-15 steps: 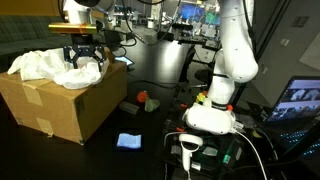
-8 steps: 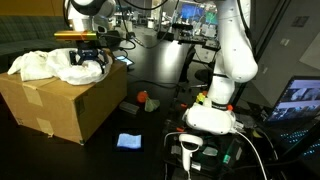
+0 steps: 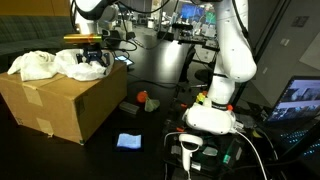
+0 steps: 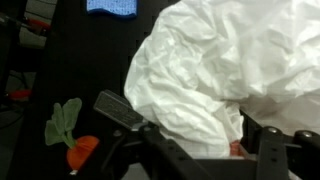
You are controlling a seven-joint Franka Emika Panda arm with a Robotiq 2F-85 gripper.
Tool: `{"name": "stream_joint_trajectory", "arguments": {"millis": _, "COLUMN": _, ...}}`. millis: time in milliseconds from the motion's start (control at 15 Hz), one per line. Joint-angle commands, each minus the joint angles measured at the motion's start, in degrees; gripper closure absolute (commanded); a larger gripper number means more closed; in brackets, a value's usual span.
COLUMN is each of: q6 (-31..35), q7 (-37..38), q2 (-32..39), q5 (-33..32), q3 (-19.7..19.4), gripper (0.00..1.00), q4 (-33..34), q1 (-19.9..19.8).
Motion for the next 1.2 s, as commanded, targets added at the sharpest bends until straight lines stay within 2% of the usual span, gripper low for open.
{"name": "stream_joint_trajectory", "arguments": {"millis": 0, "q6": -0.71, "q7": -10.4, "q2": -0.56, "q5": -0.55, "q3": 0.47, "gripper": 0.58, "q4": 0.42, "q1": -1.64}}
{"name": "stream_joint_trajectory", "arguments": {"millis": 200, "q6": -2.76, "q7": -19.77, "q2": -3.03, "q5": -1.84, "q3": 0.26, "gripper": 0.8, "q4": -0.76, "q1": -1.88}}
{"name": "stream_joint_trajectory", "arguments": {"millis": 400, "q6": -5.46, "q7": -28.58, "q2": -6.75, "q5": -3.42, "q3": 0.12, "gripper": 0.98, "q4": -2.89, "q1": -2.23}}
{"name": "stream_joint_trajectory", "arguments": {"millis": 533, "q6": -7.2, "q7": -34.74, "q2": -10.44, "q5": -4.43, "q3": 0.05, "gripper": 1.0, "q4": -5.06, "q1": -2.61}}
{"name": "stream_joint_trajectory", "arguments": {"millis": 867, "q6": -10.66, "q7": -49.9, "q2": -22.99, "q5": -8.4, "q3": -0.05, "gripper": 0.98, "q4": -13.55, "q1": -3.81}}
{"name": "stream_joint_trajectory", "arguments": {"millis": 1133, "q6": -8.75, "q7": -65.37, "q2": -32.04, "q5": -9.14, "q3": -0.87, "gripper": 0.98, "q4": -21.99, "q1": -6.5}}
